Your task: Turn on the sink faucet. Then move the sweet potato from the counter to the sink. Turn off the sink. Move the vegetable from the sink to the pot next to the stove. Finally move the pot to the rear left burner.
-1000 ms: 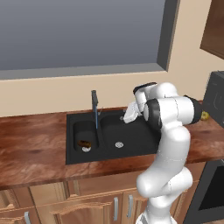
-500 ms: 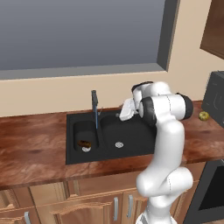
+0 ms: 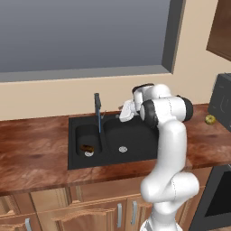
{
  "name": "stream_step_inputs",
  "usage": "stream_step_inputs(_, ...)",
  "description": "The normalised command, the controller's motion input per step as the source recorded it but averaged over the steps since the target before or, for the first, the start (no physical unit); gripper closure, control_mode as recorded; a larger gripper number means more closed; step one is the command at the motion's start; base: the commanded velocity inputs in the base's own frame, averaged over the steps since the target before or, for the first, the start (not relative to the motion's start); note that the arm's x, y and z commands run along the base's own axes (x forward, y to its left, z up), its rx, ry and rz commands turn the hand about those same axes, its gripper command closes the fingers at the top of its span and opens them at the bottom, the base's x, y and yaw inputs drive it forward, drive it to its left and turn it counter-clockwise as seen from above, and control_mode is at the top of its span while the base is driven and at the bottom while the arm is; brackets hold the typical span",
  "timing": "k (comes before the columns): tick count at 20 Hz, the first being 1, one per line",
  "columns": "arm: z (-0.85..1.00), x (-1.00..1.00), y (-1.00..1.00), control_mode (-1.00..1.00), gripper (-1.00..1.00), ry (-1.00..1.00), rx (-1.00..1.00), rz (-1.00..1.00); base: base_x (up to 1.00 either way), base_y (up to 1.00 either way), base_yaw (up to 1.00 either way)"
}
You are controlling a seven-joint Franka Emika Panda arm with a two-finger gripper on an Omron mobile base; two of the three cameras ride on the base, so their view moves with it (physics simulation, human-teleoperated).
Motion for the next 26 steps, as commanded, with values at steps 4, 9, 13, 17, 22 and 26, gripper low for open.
stream_step_inputs(4, -0.03, 0.25, 0.05, -1.00, -1.00, 0.00, 0.03, 0.04, 0.00, 0.00, 0.00)
stream_step_inputs(9, -0.12, 0.20, 0.08, -1.00, -1.00, 0.00, 0.02, 0.03, 0.00, 0.00, 0.00)
stream_step_inputs(13, -0.14, 0.11, 0.13, -1.00, -1.00, 0.00, 0.01, 0.02, 0.00, 0.00, 0.00)
stream_step_inputs(17, -0.05, 0.06, 0.16, -1.00, -1.00, 0.00, 0.03, 0.02, 0.00, 0.00, 0.00)
stream_step_inputs(22, -0.02, 0.09, 0.18, -1.00, -1.00, 0.00, 0.02, 0.01, 0.00, 0.00, 0.00)
stream_step_inputs(26, -0.07, 0.13, 0.17, -1.00, -1.00, 0.00, 0.01, 0.01, 0.00, 0.00, 0.00)
